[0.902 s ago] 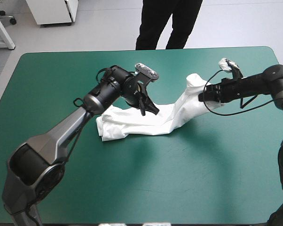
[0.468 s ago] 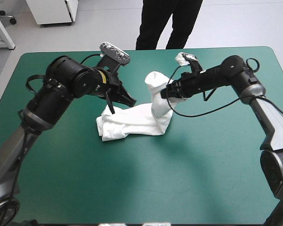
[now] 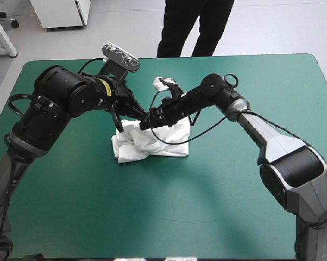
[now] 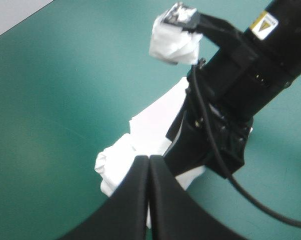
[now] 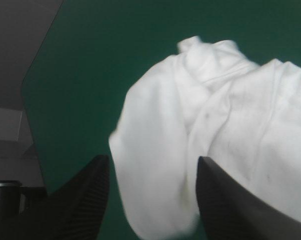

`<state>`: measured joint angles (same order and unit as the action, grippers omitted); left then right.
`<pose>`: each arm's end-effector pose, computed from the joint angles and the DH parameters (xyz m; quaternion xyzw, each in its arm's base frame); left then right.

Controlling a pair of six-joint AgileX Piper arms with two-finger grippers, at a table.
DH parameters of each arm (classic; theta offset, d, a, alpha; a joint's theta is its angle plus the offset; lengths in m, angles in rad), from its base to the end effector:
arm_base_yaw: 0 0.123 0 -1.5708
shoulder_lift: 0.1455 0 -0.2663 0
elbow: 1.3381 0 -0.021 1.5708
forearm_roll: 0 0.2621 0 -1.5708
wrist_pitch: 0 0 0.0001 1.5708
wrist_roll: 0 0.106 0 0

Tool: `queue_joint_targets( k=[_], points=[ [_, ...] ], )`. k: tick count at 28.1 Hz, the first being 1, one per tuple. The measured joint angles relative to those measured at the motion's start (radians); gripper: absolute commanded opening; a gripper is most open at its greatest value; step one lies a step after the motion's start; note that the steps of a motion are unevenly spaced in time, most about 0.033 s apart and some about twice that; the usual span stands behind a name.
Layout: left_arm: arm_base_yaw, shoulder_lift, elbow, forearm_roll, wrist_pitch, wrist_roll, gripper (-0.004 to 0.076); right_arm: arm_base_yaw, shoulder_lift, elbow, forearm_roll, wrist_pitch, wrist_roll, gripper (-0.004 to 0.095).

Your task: Fold the cloth

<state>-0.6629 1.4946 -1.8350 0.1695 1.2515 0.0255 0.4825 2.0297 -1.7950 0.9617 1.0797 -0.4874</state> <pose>0.2623 -0.1833 0.4399 0.3087 0.8749 -0.0336 0.3717 0.3676 0.2791 0.2641 -0.2788 0.8405 0.4388 0.1526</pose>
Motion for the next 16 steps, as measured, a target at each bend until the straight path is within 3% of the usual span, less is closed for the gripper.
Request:
queue_joint_targets(
  k=[4, 12, 14, 16],
  points=[
    [0.0, 0.0, 0.0, 0.003, 0.0, 0.0, -0.0009, 0.016, 0.031, -0.067, 0.001, 0.034, 0.001, 0.0607],
    [0.0, -0.01, 0.0, 0.033, 0.0, 0.0, -0.0009, -0.05, 0.031, -0.195, -0.121, 0.133, 0.096, 0.0608],
    [0.0, -0.022, 0.0, 0.033, 0.0, 0.0, -0.0009, -0.081, 0.023, -0.201, -0.182, 0.141, 0.134, 0.0608],
    [0.0, -0.044, 0.0, 0.033, 0.0, 0.0, -0.0009, -0.126, -0.002, -0.201, -0.315, 0.147, 0.191, 0.0608]
  ],
)
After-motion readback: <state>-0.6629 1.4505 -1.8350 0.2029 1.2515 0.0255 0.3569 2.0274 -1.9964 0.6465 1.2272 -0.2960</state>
